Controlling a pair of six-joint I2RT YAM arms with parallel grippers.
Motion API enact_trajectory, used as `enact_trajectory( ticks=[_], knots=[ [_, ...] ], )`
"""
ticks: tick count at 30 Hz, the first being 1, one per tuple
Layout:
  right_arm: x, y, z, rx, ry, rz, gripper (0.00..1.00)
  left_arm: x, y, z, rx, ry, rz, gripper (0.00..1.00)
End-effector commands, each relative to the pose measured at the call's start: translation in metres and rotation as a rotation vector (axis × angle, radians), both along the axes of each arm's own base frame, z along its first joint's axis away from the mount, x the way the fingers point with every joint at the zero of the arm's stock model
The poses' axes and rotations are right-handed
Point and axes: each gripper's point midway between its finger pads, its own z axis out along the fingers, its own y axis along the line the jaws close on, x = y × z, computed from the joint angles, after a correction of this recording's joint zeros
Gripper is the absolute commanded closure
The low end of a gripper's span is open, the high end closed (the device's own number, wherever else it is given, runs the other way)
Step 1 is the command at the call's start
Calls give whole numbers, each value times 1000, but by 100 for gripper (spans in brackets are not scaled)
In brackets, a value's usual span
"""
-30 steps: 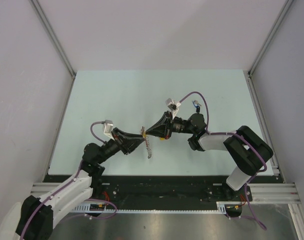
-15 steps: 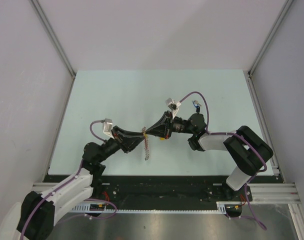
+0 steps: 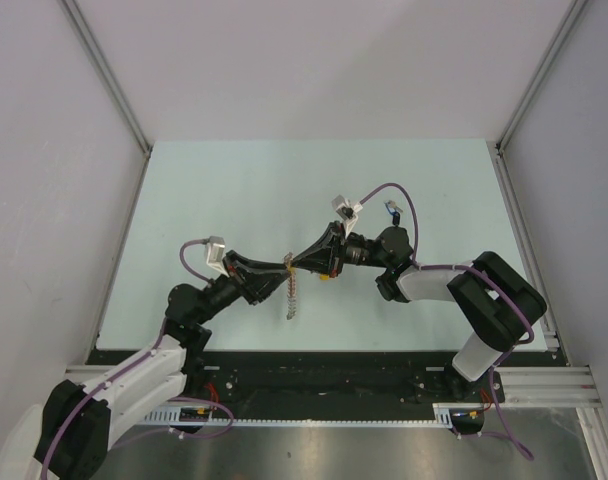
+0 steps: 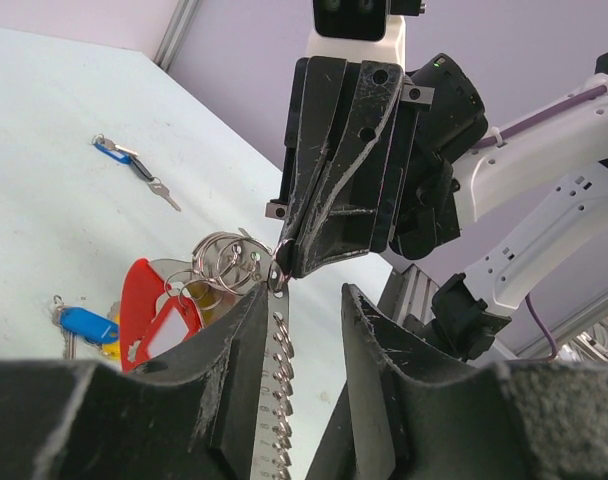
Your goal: Put the keys on the keyring
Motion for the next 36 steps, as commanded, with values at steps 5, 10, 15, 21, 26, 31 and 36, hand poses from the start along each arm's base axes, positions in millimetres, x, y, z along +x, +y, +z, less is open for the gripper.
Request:
enact_trajectory(
  ticks=[5, 10, 15, 21, 26, 31, 36],
  knots=[
    [-17, -11, 58, 196, -217, 14, 100, 9, 5, 22, -46, -34, 48, 59],
    [-16, -12, 58, 196, -215, 13, 100, 12, 6, 17, -38, -13, 68, 59],
    [-16, -11, 56, 193, -209, 15, 100, 8, 5, 20, -49, -23, 49, 59],
    [-15, -9, 54, 191, -203, 14, 100, -2, -3, 29, -66, -59, -30, 62],
    [-15, -9, 53, 189, -200, 14, 100, -8, -7, 33, -86, -73, -77, 68],
    [-15, -8, 50, 184, -195, 15, 100, -12, -8, 39, -101, -97, -100, 73],
    [-15, -7, 45, 175, -186, 21, 100, -13, -6, 43, -109, -110, -93, 76]
  ],
)
